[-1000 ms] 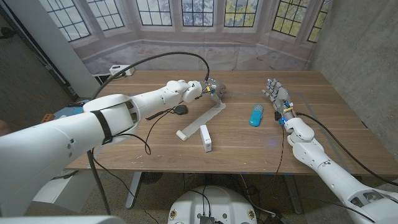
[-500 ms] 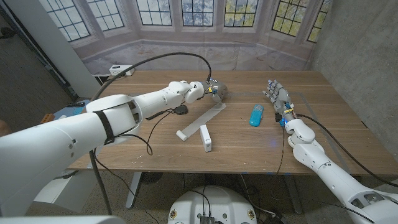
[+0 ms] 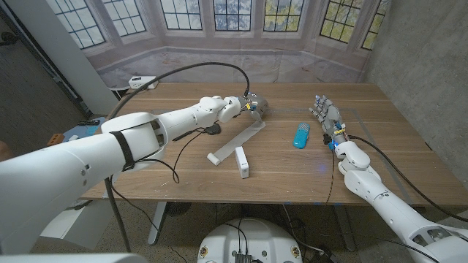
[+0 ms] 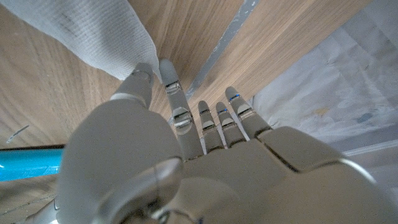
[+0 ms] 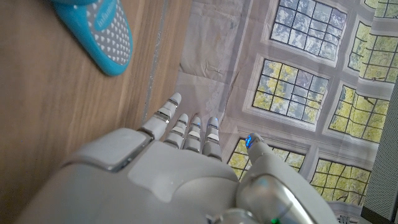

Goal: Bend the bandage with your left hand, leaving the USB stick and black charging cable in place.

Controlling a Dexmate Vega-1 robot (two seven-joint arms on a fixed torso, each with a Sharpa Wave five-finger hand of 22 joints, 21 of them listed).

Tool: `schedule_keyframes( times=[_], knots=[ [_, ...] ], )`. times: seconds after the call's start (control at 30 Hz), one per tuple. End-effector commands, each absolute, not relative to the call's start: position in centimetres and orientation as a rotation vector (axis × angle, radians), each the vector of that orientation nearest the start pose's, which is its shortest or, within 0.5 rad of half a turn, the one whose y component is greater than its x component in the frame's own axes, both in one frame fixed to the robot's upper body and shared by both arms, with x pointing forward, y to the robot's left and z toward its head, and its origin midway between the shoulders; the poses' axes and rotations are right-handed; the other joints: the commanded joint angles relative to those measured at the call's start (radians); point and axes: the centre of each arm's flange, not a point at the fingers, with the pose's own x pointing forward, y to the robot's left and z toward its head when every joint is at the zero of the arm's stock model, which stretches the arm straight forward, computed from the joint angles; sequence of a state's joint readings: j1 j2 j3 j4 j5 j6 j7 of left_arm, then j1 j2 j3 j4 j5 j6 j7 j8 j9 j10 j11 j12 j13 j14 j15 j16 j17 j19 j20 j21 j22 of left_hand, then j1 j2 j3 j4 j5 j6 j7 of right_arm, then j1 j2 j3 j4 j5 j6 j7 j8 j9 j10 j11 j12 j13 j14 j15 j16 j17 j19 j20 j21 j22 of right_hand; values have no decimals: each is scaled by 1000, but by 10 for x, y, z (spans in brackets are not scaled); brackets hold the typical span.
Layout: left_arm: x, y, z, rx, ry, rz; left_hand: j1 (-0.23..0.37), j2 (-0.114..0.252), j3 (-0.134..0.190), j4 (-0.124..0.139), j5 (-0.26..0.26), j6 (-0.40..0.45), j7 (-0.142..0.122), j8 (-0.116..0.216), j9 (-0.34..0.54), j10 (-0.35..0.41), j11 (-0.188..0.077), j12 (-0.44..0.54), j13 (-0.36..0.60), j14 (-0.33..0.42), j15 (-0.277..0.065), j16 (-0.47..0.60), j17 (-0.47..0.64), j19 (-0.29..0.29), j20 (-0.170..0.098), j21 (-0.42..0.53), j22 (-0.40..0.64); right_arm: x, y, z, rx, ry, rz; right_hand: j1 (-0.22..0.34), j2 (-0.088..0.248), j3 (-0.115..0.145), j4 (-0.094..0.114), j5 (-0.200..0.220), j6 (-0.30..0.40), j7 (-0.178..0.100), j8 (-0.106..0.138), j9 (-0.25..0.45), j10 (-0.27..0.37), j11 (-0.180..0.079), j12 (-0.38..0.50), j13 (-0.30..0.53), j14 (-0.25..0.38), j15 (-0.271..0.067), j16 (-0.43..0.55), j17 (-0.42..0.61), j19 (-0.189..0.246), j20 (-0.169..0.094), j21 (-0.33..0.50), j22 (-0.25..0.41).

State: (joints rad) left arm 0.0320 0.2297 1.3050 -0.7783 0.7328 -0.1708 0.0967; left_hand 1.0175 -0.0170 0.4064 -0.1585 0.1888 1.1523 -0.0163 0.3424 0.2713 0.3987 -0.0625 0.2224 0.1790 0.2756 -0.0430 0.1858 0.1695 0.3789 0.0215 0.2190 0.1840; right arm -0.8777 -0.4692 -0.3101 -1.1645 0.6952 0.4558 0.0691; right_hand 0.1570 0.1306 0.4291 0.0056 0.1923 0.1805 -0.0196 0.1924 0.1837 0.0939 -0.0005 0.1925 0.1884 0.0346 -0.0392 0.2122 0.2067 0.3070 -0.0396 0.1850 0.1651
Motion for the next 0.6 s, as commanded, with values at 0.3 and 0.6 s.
schedule_keyframes(
  times=[0.3,0.6],
  knots=[
    [706,23,58,1968,-826,-255,12,-3,-15,3,7,21,-8,28,25,26,-1,1,7,17,2,7,5,9,1,10,5,650,-330,-67,140,-644,125,7,16,0,-4,-1,9,0,1,2,6,6,5,3,9,-1,2,5,5,-46,4,2],
    [700,22,57,1963,-874,-235,35,12,-17,0,8,40,-14,55,52,63,5,5,8,49,-3,14,7,21,-1,15,7,646,-331,-70,143,-647,122,6,15,0,-2,-1,8,0,0,2,4,4,4,3,9,-2,2,5,6,-45,4,2]
  ],
)
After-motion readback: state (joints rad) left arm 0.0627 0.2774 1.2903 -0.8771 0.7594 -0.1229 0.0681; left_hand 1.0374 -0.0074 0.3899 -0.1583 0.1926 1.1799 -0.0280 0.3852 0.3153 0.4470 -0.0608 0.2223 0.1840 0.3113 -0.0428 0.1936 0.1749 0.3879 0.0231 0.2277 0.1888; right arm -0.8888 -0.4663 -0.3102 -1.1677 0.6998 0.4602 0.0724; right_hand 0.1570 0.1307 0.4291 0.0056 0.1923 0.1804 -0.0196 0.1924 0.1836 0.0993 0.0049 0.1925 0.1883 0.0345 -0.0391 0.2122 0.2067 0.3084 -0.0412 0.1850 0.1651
